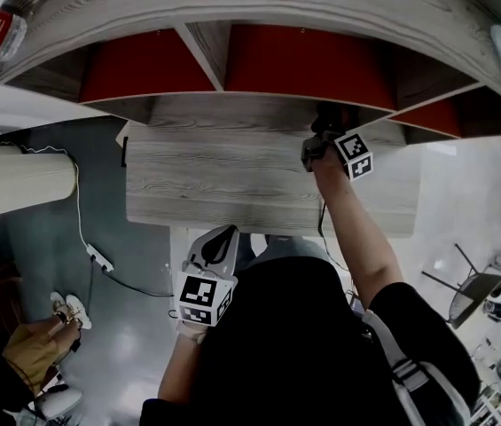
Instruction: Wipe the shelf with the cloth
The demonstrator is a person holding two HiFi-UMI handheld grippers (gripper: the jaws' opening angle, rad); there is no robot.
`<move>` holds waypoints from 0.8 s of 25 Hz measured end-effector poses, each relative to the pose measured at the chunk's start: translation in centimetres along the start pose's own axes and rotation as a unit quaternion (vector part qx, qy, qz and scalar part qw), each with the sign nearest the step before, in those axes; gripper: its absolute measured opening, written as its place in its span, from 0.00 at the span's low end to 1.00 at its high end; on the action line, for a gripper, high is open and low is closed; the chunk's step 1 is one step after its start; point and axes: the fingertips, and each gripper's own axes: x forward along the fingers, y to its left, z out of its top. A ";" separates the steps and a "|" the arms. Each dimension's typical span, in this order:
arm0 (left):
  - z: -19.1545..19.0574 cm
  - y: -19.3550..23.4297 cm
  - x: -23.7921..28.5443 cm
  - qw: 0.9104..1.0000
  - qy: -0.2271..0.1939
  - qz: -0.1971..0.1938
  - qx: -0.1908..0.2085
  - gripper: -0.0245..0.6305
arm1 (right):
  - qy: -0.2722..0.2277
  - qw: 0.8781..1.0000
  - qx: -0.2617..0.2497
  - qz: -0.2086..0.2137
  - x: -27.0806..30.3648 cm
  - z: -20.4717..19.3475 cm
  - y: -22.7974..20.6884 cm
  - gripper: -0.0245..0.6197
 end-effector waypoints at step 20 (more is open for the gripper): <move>8.8 3.6 0.7 0.992 -0.072 -0.080 0.061 0.05 | 0.104 0.935 -0.329 0.082 -15.3 -3.0 13.1 0.18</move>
